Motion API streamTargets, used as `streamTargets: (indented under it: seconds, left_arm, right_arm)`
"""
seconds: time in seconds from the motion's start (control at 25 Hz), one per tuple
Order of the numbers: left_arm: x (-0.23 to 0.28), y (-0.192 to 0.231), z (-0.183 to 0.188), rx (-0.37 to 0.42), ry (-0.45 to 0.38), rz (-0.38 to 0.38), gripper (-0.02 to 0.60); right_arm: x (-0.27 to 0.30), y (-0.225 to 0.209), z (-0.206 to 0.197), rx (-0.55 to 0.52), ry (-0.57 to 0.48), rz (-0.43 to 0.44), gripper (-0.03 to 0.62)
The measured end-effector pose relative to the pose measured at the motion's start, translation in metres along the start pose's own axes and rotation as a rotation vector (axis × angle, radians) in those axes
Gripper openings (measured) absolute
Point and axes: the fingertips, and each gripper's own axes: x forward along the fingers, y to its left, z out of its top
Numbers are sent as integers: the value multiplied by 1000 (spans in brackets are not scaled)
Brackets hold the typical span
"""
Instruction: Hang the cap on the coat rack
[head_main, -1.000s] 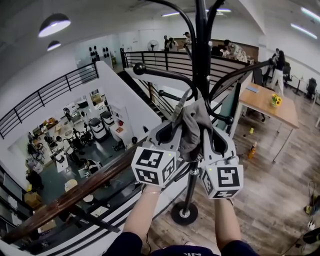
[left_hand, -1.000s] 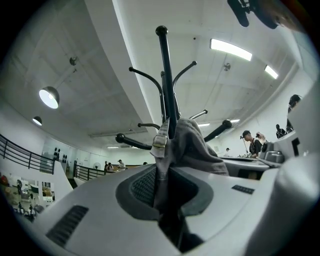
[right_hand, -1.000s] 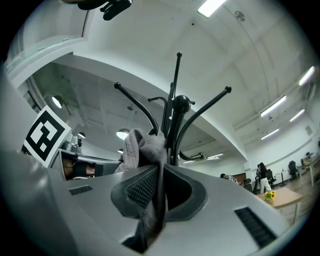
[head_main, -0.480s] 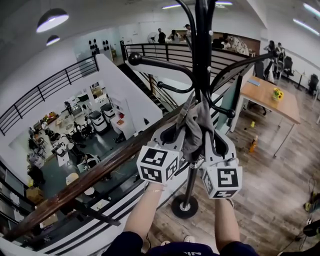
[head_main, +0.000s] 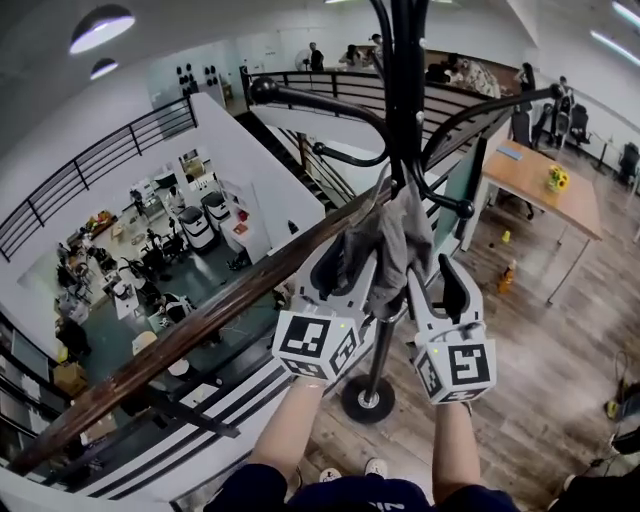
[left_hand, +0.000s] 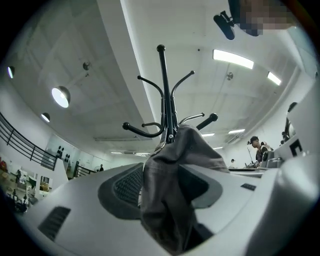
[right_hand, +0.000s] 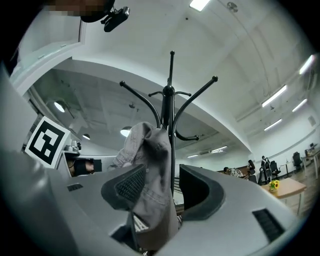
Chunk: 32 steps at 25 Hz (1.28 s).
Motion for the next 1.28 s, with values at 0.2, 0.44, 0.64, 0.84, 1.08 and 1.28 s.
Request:
streamTargets:
  seconds: [0.2, 0.44, 0.64, 0.84, 1.08, 1.28]
  left_arm:
    - [-30, 2, -19, 22, 49, -1, 262]
    - [-68, -2, -45, 11, 127, 12, 267]
    - [-104, -6, -78, -8, 231, 35, 267]
    - [-139, -9, -118, -19, 327, 77, 267]
    - [-168, -7, -152, -14, 416, 124, 267]
    - [-177, -6, -158, -18, 455, 137, 267]
  right_arm:
    - [-20, 8, -19, -25, 36, 24, 264]
    - [-45, 5, -56, -27, 120, -29, 270]
    - [-69, 11, -95, -9, 217, -36, 268]
    - [-93, 24, -126, -36, 308, -19, 269]
    - [-111, 29, -151, -55, 391, -21, 270]
    - [-118, 38, -160, -53, 429, 7, 267]
